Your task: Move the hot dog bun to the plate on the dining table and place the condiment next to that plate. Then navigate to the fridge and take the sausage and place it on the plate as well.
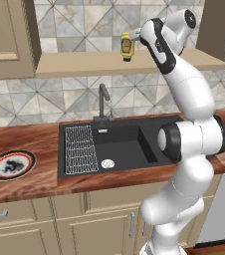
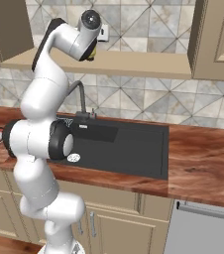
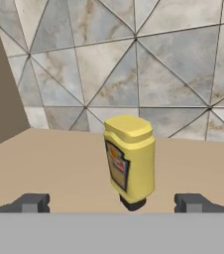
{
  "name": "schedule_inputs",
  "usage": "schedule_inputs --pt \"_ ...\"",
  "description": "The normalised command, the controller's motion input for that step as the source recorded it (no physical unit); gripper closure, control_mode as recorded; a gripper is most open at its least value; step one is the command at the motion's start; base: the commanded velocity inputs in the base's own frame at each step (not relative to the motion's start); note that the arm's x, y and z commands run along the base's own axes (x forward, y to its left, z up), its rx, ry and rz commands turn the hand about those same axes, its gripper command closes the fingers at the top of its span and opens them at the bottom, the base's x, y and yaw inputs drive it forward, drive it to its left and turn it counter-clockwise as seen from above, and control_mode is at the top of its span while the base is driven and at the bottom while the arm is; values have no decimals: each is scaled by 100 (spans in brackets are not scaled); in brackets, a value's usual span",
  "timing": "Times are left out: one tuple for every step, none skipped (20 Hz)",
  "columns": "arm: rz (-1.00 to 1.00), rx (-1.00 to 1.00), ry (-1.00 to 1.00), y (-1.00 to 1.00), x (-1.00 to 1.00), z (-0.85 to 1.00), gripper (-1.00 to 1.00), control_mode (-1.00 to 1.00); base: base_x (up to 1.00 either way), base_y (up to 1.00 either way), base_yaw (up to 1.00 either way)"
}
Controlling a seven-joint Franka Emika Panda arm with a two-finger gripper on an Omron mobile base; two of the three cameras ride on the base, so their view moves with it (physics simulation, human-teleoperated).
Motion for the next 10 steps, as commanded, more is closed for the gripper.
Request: schedule_inputs --pt "0 0 0 -4 35 0 -100 -100 0 0 0" --pt "0 0 1 -2 32 -3 -100 -100 0 0 0" --pt "0 0 1 -1 26 -5 -100 -100 0 0 0" --pt "0 0 1 0 20 -6 -100 -100 0 0 0" --pt "0 0 1 0 21 -10 -100 -100 0 0 0" --pt "0 0 2 0 26 -10 -100 -100 0 0 0" --pt "0 0 2 0 26 -8 -100 -100 0 0 0" --pt "0 0 1 0 25 -6 -100 -100 0 0 0" --pt "0 0 2 0 25 -6 -100 -100 0 0 0" --pt "0 0 2 0 22 -7 -100 -100 0 0 0"
